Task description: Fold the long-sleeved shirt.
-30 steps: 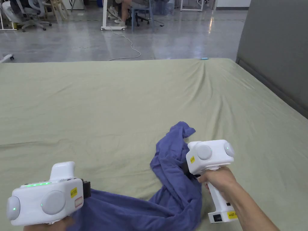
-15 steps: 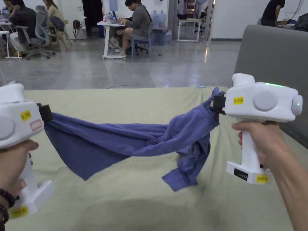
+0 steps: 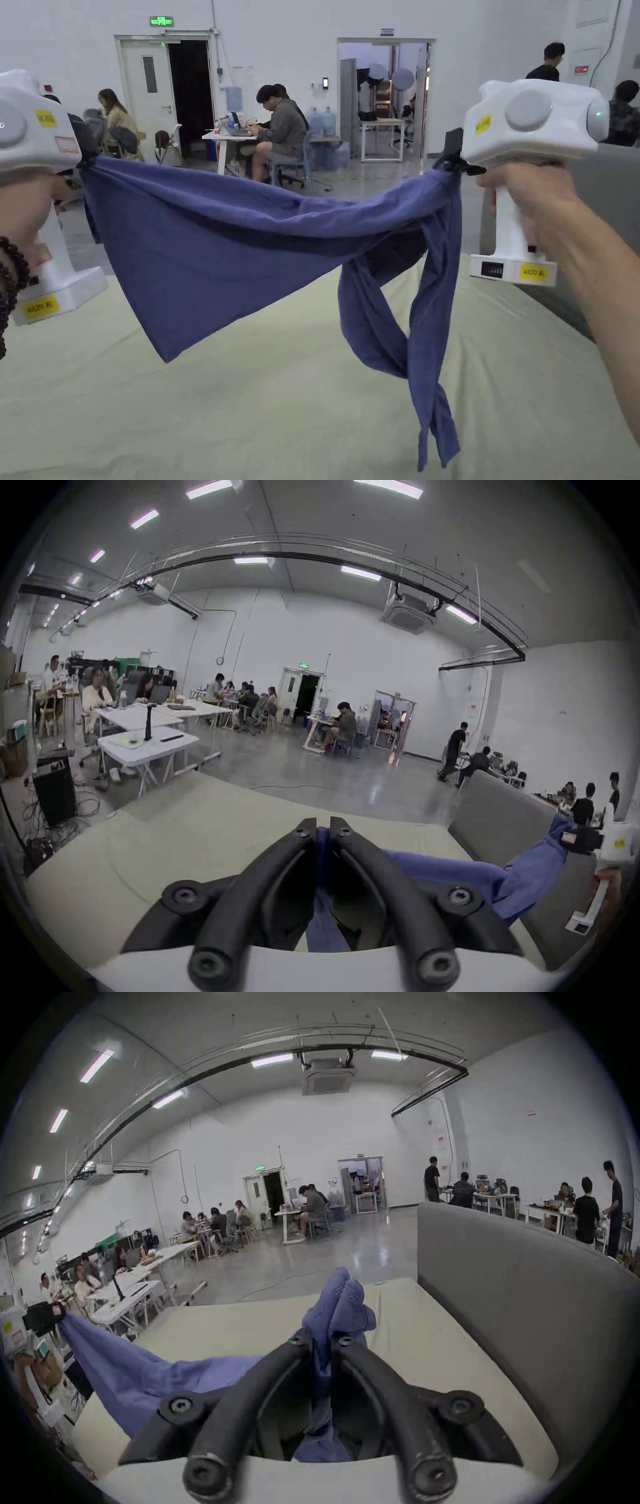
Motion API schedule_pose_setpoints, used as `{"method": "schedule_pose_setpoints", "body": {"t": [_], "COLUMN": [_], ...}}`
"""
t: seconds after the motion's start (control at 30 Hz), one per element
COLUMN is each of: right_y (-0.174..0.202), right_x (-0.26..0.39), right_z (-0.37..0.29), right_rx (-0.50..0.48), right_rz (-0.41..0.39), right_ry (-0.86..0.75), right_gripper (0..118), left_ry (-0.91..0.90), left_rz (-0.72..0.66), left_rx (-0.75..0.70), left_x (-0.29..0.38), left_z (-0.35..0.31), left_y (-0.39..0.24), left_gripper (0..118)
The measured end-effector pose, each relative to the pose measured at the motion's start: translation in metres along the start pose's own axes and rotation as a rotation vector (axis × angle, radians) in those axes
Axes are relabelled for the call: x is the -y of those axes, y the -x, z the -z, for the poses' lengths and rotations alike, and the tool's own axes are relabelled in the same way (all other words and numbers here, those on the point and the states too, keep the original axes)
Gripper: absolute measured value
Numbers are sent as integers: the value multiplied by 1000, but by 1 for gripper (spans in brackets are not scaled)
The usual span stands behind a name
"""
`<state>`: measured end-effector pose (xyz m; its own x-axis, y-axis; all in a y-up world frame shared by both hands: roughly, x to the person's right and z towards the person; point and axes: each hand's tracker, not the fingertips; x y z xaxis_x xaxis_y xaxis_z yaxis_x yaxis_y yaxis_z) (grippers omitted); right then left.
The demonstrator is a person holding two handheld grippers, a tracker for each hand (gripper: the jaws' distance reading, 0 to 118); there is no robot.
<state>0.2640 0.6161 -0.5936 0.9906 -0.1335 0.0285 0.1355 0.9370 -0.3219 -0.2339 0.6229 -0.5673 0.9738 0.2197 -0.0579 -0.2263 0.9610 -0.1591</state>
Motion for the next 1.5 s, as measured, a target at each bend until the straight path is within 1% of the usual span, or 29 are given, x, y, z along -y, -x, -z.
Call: {"method": "schedule_pose_setpoints", "body": {"t": [0.1,0.27,0.37,0.43,0.5,0.6,0.73,0.8,0.87,0.93,1.03,1.1,1.17,1.2,1.33,1.37,1.4,1.43,1.47,1.5], "right_y": [-12,-26,-34,-41,-53,-62,-64,-62,-65,-69,-79,-88,-92,-96,-104,-104,-104,-102,-101,-98], "right_x": [43,156,234,268,289,296,295,308,329,359,404,431,456,467,485,483,479,472,465,457], "right_z": [25,76,101,108,113,101,52,18,-13,-49,-94,-112,-121,-120,-111,-111,-112,-120,-124,-129], "right_rx": [-9,-4,10,17,18,14,10,3,3,21,80,115,154,151,156,153,145,153,171,173], "right_rz": [38,105,120,145,166,165,135,125,124,133,159,178,171,163,186,188,196,192,166,152], "right_ry": [55,223,323,375,394,392,352,335,339,373,450,520,593,616,658,663,664,649,617,584], "right_gripper": [4,4,4,4,4,4,4,4,4,4,4,4,4,4,6,11,27,64,94,108], "left_ry": [51,234,385,457,492,480,425,403,412,466,574,662,719,731,750,743,729,712,695,673], "left_rz": [33,76,36,9,-32,-17,13,46,52,45,78,88,99,108,68,55,39,41,46,44], "left_rx": [1,-25,-40,-63,-66,-64,-38,-52,-60,-84,-117,-145,-165,-169,-168,-167,-164,-167,-169,-165], "left_x": [37,149,229,267,288,293,290,301,321,350,394,426,449,457,471,470,465,459,452,445], "left_z": [12,49,66,69,65,49,7,-24,-56,-90,-139,-155,-170,-176,-176,-177,-179,-181,-186,-190], "left_y": [-2,13,31,43,53,59,60,59,62,67,69,79,81,83,91,92,93,93,89,89], "left_gripper": [0,0,0,0,0,0,0,0,0,0,0,0,0,0,1,11,35,85,111,118]}}
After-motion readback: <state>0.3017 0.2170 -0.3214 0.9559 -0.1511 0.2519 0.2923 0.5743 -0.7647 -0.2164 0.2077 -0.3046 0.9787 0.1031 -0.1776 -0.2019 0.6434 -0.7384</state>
